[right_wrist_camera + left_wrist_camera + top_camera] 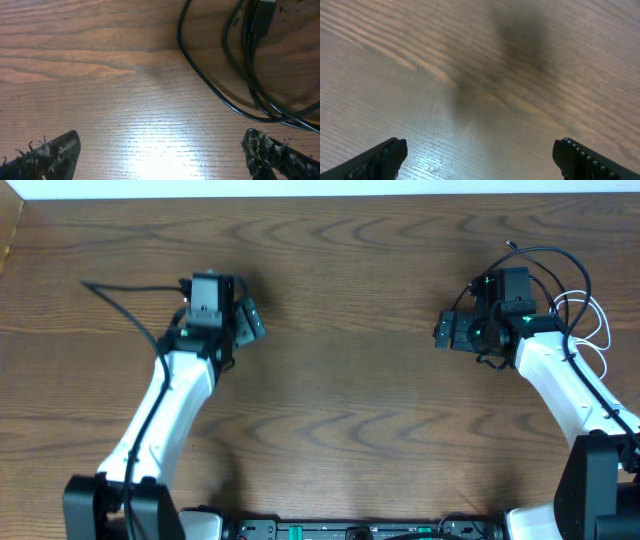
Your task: Untangle cables
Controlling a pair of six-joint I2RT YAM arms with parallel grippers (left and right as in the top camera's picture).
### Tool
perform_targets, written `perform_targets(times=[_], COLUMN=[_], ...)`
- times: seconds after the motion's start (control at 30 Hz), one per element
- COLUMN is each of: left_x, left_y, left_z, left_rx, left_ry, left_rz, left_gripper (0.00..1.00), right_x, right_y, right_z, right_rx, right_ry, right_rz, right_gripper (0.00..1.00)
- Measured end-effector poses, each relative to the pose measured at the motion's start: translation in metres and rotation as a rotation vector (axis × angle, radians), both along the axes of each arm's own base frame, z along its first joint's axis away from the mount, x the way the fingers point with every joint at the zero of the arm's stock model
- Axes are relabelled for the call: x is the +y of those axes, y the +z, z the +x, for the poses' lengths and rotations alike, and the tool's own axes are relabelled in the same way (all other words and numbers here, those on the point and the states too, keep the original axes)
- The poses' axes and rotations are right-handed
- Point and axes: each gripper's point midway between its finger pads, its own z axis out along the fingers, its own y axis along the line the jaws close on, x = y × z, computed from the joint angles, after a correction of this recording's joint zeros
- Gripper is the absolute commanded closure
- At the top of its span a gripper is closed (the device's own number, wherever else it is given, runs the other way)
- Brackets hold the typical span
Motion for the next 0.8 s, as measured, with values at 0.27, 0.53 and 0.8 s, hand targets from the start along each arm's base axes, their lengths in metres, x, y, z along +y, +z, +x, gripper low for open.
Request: perform_targets(times=[0.27, 0.53, 0.8], left_x=[0.005, 0.007, 0.006], left_y=[-0.041, -0.061, -0.058], left_z=[-0.043, -0.058, -0.054], left_rx=[0.061, 0.088, 0.064], left_ry=[0.023, 0.090, 0.108], left_rz=[-0.007, -0.044, -0.058], left_gripper=[0.02, 0.02, 0.02], right_x=[0.000, 0.000, 0.000], right_y=[0.000, 0.000, 0.000], right_z=[0.000, 0.000, 0.000], right_rx=[0.000, 0.000, 0.000], right_ry=[0.000, 0.000, 0.000], right_rz=[0.000, 0.000, 0.000], right_gripper=[0.01, 0.01, 0.01])
